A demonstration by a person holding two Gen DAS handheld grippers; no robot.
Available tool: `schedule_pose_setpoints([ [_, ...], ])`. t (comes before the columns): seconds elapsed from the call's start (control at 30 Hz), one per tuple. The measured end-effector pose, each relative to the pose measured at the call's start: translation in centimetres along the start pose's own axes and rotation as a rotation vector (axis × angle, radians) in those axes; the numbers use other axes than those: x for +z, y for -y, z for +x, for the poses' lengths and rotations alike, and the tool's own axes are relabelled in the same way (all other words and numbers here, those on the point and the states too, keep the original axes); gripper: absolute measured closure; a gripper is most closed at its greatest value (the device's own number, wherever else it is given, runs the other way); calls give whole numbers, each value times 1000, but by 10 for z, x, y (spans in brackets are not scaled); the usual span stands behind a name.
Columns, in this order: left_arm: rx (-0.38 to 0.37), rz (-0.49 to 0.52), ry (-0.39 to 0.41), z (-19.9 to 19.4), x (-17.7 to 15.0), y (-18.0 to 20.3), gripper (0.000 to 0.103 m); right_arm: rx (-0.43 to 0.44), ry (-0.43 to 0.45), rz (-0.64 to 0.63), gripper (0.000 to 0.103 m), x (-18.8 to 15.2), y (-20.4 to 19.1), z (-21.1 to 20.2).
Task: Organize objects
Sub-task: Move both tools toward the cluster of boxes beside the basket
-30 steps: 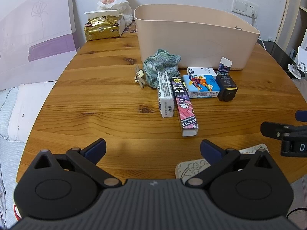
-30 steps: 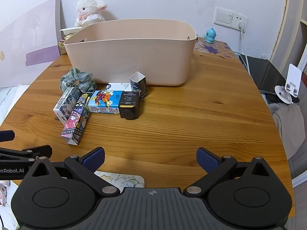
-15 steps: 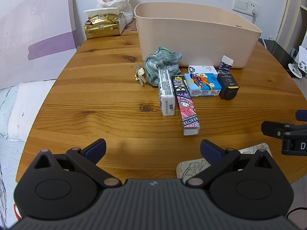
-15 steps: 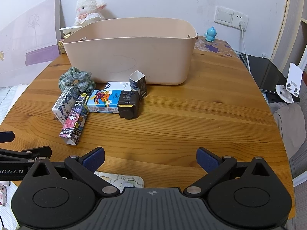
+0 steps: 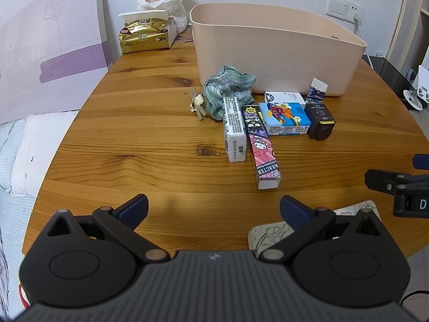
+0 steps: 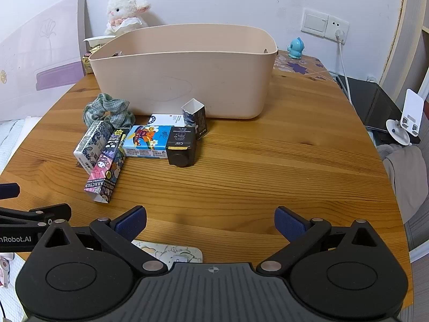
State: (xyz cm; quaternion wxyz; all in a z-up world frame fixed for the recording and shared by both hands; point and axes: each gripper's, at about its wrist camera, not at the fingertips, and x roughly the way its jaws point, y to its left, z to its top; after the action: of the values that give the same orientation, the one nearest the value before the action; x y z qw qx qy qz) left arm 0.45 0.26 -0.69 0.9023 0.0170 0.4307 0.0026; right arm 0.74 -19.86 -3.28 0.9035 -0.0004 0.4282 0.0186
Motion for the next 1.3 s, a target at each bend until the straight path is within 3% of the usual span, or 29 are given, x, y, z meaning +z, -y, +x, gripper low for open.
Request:
schedule_pose_setpoints([
  [1.3,7,-20,7,6,15,-14,0,16,20,5,0,13,4,6],
])
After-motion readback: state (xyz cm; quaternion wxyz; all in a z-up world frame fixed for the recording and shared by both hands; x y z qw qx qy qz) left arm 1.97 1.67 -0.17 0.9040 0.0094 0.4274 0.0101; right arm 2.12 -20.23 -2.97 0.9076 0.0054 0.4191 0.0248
